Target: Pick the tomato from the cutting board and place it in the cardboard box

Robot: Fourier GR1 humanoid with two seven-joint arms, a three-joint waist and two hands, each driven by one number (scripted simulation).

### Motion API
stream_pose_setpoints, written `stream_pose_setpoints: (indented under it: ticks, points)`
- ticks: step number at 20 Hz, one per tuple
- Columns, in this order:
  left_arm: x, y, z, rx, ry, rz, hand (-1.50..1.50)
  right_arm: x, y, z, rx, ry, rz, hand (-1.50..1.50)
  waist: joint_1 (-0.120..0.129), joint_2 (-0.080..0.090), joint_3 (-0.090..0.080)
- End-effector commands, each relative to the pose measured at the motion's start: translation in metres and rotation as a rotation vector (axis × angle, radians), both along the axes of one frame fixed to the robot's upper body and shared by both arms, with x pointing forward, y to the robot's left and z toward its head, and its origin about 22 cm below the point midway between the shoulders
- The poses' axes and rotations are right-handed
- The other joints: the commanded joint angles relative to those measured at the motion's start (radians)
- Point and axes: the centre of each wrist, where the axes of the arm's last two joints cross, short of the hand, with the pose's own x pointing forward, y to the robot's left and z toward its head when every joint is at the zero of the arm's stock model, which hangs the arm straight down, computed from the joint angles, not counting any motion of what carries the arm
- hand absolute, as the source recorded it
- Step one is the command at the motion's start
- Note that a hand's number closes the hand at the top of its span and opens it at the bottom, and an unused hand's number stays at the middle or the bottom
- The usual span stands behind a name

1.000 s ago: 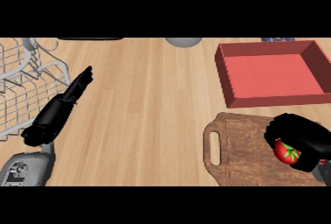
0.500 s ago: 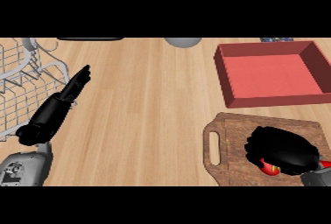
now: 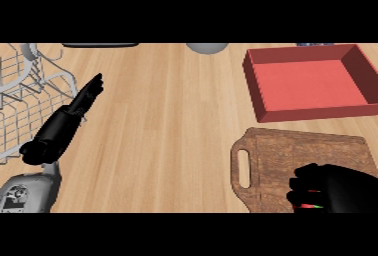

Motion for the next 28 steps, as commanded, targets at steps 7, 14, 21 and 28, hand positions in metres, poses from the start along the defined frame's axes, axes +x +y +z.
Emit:
stream_pose_setpoints:
  ticks: [7,14,21,28]
  points:
    - [0.005,0.000,0.013,0.015,-0.005,-0.009,0.00,0.004,-0.035,0.067,0.302,0.160,-0.268,1.50,0.007,0.003,0.000]
    - [0.010,-0.011,0.002,0.001,-0.011,-0.039,0.00,0.077,-0.044,0.103,0.443,0.211,-0.513,1.50,0.035,0.011,0.000]
    - [0.001,-0.015,-0.015,-0.025,-0.011,-0.042,0.00,0.139,-0.052,0.136,0.372,0.133,-0.638,1.50,0.043,0.012,0.001]
    - [0.012,-0.019,-0.001,0.011,-0.032,-0.063,0.00,0.170,-0.086,0.115,0.017,0.242,-0.730,1.50,0.065,0.023,0.002]
